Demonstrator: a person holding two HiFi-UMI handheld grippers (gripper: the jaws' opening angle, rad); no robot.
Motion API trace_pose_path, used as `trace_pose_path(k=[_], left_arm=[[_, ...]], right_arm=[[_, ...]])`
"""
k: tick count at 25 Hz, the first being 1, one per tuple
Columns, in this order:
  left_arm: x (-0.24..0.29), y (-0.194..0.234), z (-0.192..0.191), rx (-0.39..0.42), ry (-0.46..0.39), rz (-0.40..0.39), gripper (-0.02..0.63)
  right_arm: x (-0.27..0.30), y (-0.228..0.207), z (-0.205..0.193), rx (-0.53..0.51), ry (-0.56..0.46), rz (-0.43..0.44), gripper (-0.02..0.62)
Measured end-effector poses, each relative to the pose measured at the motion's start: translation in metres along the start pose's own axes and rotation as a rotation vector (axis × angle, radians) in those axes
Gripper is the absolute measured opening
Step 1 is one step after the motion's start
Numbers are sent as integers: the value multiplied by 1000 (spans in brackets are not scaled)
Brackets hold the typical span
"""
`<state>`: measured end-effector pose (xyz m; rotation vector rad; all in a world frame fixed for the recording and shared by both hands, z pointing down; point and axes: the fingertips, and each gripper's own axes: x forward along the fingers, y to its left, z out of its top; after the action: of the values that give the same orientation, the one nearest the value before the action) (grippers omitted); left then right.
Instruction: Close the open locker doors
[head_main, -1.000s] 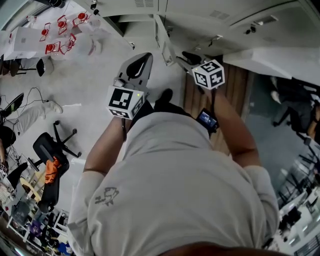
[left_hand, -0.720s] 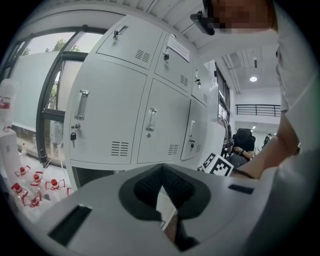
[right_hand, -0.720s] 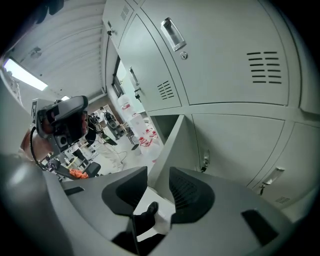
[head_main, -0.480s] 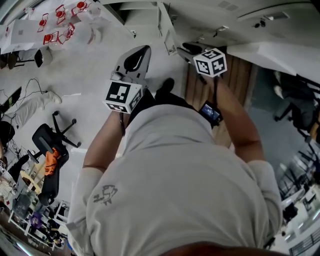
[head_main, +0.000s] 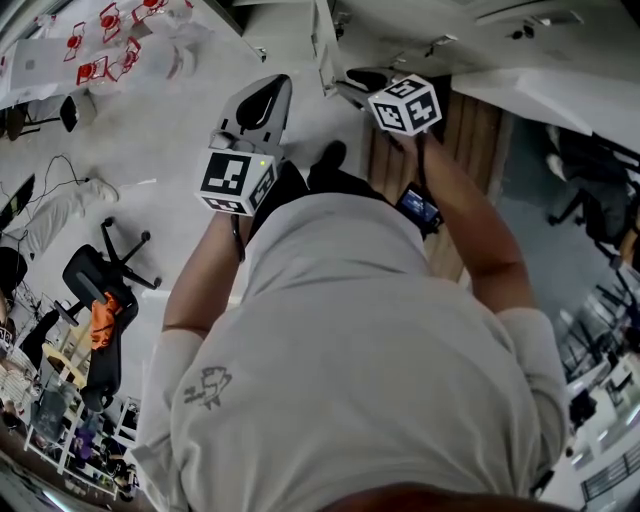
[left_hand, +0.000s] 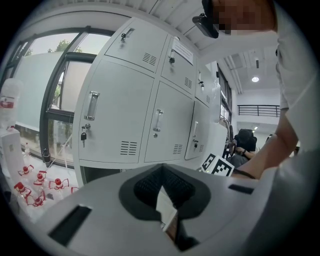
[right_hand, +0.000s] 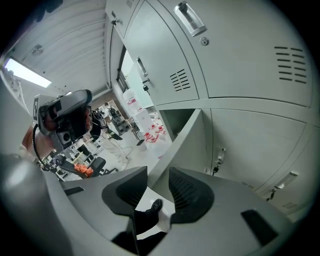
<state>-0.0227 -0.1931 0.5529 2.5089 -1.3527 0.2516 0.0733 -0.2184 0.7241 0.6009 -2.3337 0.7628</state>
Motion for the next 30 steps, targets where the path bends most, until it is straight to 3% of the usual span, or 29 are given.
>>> trace_pose_path(k=[7,17,30], left_arm=[[-16,25,7,-3,-20,11,-5],[-49,80,18,0,-38,21,-5],[-90,141,34,36,-56,-73,-5]], right_arm=[[31,29,15,-23,31,13,124],[74,57,42,38,33,-28,133],[123,70,75,164,-6,-139,133]])
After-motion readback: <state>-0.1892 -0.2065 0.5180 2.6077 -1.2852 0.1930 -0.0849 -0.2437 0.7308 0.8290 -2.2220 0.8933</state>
